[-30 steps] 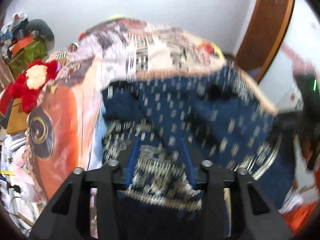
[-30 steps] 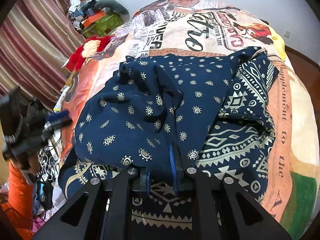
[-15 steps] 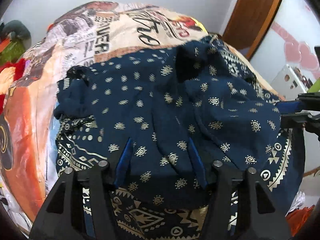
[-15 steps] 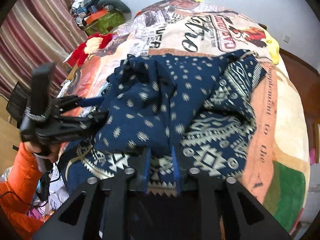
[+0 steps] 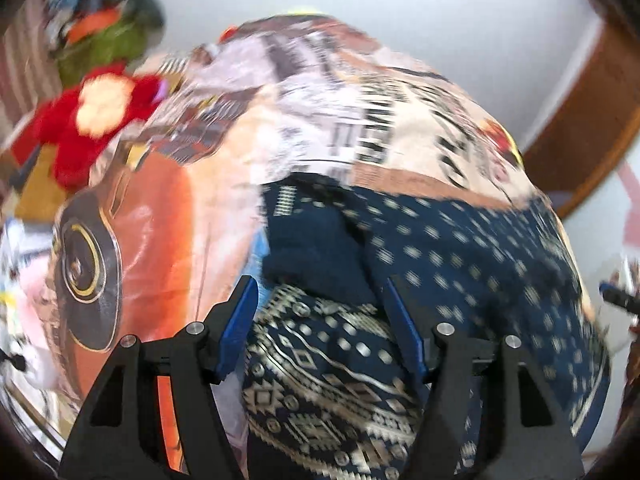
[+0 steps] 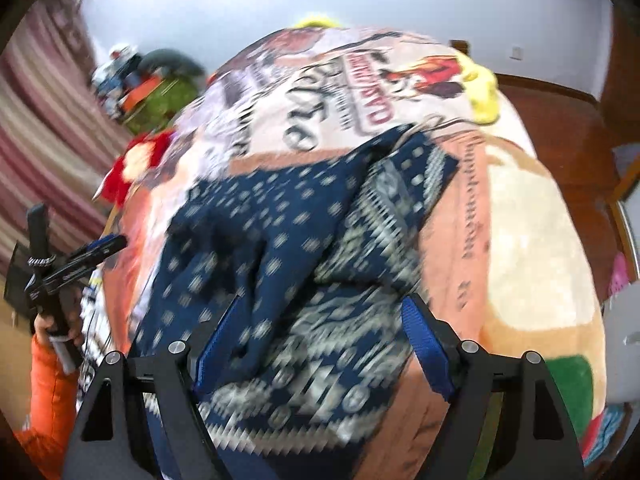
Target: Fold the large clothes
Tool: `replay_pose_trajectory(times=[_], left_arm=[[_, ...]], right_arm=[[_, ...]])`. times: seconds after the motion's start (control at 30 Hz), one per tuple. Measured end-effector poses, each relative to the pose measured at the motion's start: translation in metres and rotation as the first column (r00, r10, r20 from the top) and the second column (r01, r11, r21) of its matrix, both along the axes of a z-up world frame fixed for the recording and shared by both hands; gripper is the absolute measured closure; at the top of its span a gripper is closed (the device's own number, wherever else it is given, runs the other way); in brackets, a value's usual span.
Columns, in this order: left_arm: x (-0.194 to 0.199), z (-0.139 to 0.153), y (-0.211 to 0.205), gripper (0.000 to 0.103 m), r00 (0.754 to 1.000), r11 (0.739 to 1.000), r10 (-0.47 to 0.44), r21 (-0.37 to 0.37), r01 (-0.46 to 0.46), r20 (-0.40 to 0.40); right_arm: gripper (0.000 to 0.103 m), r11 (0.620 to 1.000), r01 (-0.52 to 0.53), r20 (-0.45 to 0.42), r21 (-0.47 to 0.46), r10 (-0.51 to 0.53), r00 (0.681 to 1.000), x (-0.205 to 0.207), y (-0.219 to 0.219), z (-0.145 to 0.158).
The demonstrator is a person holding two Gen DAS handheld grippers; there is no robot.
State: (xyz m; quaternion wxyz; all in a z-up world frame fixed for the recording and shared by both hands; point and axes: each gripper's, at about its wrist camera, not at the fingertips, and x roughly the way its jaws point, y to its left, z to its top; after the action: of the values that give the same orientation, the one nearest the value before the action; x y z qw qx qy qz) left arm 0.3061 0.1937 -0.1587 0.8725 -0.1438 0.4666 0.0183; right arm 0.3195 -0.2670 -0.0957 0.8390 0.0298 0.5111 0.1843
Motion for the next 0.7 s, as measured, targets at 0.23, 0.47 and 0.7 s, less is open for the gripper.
replay_pose_trajectory(times=[0.23, 0.47, 0.7], left_arm=[[0.052, -0.069, 0.029, 0.039, 0.985, 0.983, 0.066, -0.158, -0.091, -0.159], [0.088, -0.122, 0.031, 0.039, 0.972, 0.935, 0.058, -0.328, -0.133, -0.228], [0.11, -0.121, 0.023, 0.054, 0.977, 0.945, 0.046, -0.309, -0.11, -0.206]], right_arm=[[0.024, 0.992, 0.128, -0.045, -0.008, -0.129, 0.991, 0.065, -0.02, -0.021], [0.025, 0.984, 0.177, -0.116, 0.002, -0.176, 0.977, 0.123, -0.024, -0.058], [0.043, 0.988, 0.141, -0.131, 0.056, -0.132, 0.982, 0.154, -0.003, -0.082]])
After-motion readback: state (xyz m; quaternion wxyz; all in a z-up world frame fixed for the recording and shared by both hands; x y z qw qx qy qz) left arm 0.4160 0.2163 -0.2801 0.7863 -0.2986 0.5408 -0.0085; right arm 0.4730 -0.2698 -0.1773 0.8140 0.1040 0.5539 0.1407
